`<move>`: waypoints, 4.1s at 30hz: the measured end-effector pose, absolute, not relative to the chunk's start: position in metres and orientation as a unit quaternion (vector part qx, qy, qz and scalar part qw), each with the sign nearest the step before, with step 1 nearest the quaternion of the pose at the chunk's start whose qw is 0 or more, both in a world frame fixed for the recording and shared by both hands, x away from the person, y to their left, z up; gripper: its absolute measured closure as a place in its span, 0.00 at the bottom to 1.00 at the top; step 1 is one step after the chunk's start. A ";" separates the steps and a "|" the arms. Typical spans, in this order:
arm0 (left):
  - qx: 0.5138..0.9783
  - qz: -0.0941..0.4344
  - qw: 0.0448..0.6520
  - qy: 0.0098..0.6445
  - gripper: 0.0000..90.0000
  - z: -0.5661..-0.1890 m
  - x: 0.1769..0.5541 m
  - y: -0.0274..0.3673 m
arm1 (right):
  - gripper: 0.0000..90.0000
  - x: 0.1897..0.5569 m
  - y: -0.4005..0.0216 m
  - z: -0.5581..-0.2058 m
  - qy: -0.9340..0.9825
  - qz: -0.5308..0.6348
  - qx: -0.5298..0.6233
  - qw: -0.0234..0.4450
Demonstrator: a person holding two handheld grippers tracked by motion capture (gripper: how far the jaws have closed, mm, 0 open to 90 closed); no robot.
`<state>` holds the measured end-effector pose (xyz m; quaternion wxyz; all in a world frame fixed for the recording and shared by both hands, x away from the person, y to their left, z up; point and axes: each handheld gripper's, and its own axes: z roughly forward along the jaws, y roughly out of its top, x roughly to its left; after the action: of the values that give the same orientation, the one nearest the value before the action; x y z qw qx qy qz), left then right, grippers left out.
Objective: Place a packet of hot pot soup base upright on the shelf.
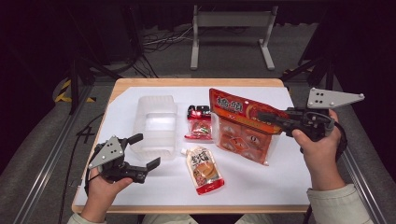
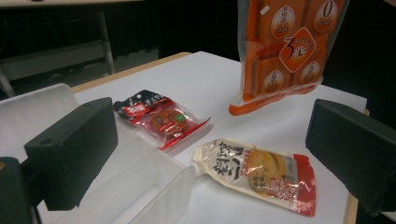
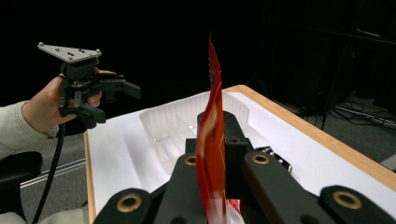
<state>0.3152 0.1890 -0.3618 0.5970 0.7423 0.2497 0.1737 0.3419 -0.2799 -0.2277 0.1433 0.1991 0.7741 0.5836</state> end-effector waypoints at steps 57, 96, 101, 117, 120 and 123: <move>0.724 0.055 0.672 0.148 0.10 -0.362 0.360 0.097 | 1.00 0.349 -0.192 -0.232 0.774 0.621 0.101 0.070; 0.779 0.034 0.619 0.097 0.78 -0.357 0.349 0.080 | 1.00 0.351 -0.209 -0.248 0.762 0.630 0.126 0.082; 0.782 0.044 0.614 0.095 0.78 -0.353 0.347 0.079 | 0.94 0.348 -0.210 -0.246 0.762 0.627 0.129 0.092; 0.784 0.058 0.610 0.098 0.78 -0.331 0.359 0.085 | 0.60 0.347 -0.251 -0.245 0.730 0.641 0.198 0.129; 0.783 0.057 0.612 0.102 0.78 -0.325 0.364 0.088 | 0.57 0.346 -0.263 -0.249 0.727 0.637 0.208 0.149; 0.785 0.056 0.608 0.104 0.78 -0.319 0.373 0.092 | 0.56 0.344 -0.274 -0.253 0.727 0.630 0.218 0.167</move>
<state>0.3725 0.0925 -0.3190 0.6084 0.7848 0.1040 0.0560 0.3440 -0.2744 -0.2534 0.1674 0.2184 0.7265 0.6297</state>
